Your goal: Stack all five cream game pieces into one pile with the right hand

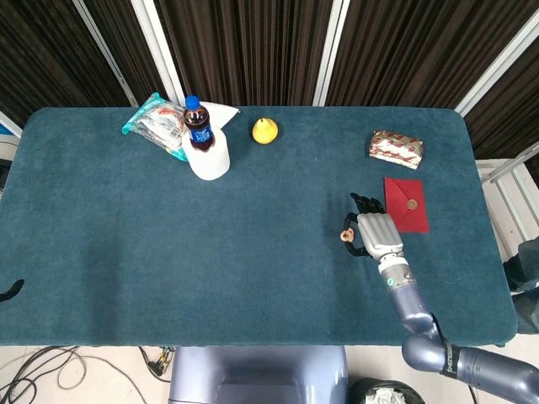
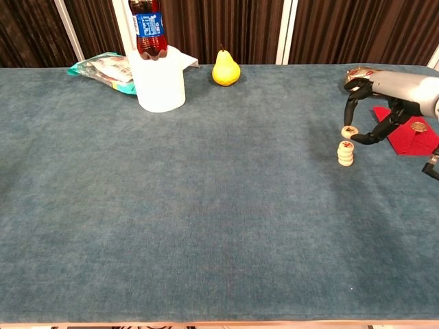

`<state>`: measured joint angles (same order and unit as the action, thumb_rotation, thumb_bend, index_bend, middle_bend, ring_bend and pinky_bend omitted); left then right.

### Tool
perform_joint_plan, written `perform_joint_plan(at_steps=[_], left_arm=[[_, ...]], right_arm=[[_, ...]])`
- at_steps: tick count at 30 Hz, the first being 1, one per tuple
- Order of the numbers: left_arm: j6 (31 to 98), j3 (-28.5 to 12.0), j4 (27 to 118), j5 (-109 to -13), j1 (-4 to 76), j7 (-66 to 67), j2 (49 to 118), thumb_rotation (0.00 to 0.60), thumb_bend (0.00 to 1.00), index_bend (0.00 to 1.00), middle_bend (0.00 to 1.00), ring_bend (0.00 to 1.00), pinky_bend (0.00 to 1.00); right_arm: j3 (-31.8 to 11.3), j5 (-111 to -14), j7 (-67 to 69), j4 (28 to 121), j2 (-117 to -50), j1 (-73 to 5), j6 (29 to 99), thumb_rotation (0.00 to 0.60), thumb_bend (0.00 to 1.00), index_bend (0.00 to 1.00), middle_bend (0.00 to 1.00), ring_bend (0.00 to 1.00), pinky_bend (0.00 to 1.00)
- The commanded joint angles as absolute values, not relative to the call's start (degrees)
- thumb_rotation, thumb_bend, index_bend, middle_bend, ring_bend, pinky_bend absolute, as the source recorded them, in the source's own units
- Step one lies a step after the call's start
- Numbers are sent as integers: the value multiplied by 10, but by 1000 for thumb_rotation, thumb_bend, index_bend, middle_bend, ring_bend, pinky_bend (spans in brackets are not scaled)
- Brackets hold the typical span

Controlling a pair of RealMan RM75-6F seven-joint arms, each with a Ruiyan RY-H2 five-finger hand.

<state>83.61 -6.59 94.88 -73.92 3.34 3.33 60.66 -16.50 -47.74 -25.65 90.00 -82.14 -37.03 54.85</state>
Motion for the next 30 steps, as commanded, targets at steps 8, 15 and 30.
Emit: perform_joint_plan(at_steps=[8,15,30], left_arm=[[836,-66,949,-739,33,34,607,600,166,59,0,0,0],[836,-66,949,-739,33,34,607,600,165,59,0,0,0],[836,-67,949,-737,34,37,608,600,166,59,0,0,0]], right_arm=[[-171,-421,-270,845,-843,-404,528,600,431,524,0,0,0],[-165,-403,-267,825,-850,-410,524,600,431,524,0,0,0],[-148,-412,-248,816,-859,-413,530,600,432,524,0,0,0]])
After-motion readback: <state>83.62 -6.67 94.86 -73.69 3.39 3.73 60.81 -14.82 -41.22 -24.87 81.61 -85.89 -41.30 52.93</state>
